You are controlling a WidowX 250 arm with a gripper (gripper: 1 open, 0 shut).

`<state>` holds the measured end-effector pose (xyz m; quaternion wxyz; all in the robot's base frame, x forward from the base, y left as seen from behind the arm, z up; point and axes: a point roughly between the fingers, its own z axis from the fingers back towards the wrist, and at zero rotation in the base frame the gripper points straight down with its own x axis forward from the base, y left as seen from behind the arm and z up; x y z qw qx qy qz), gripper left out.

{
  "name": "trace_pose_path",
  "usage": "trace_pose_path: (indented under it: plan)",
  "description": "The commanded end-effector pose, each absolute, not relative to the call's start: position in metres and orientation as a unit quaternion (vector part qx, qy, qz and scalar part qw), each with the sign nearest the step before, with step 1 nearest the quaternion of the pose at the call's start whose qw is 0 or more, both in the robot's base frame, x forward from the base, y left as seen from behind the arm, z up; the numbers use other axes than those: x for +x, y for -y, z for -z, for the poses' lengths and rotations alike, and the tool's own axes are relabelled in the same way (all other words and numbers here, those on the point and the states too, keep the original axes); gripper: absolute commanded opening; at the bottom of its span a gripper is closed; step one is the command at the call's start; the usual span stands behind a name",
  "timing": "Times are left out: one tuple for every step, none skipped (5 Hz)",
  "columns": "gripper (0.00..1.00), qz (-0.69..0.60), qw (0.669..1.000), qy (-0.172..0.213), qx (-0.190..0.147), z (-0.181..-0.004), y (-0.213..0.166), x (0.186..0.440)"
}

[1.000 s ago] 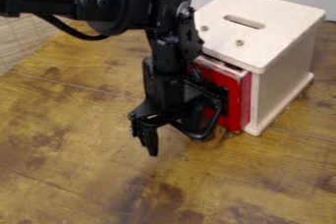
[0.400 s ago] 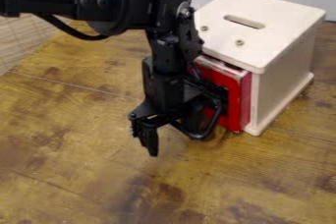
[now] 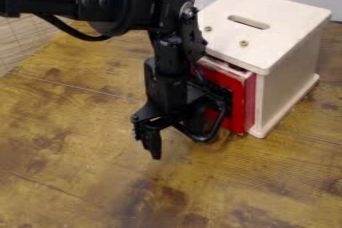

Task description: Close the drawer

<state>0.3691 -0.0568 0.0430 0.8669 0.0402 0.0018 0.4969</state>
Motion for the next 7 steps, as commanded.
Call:
trace_pose_path:
  plan:
    - [1.00,-0.507,0.861,0.040,0.012,-0.0789,0.0503,0.3792]
    - [1.00,-0.512,0.858,0.040,0.011,-0.0795,0.0489,0.3797]
    - [1.00,-0.516,0.855,0.041,0.010,-0.0801,0.0475,0.3802]
    - [1.00,-0.521,0.853,0.042,0.009,-0.0808,0.0463,0.3806]
    - [1.00,-0.525,0.850,0.043,0.009,-0.0814,0.0454,0.3800]
    - [1.00,-0.530,0.847,0.044,0.008,-0.0821,0.0452,0.3790]
    - [1.00,-0.534,0.844,0.045,0.007,-0.0827,0.0448,0.3781]
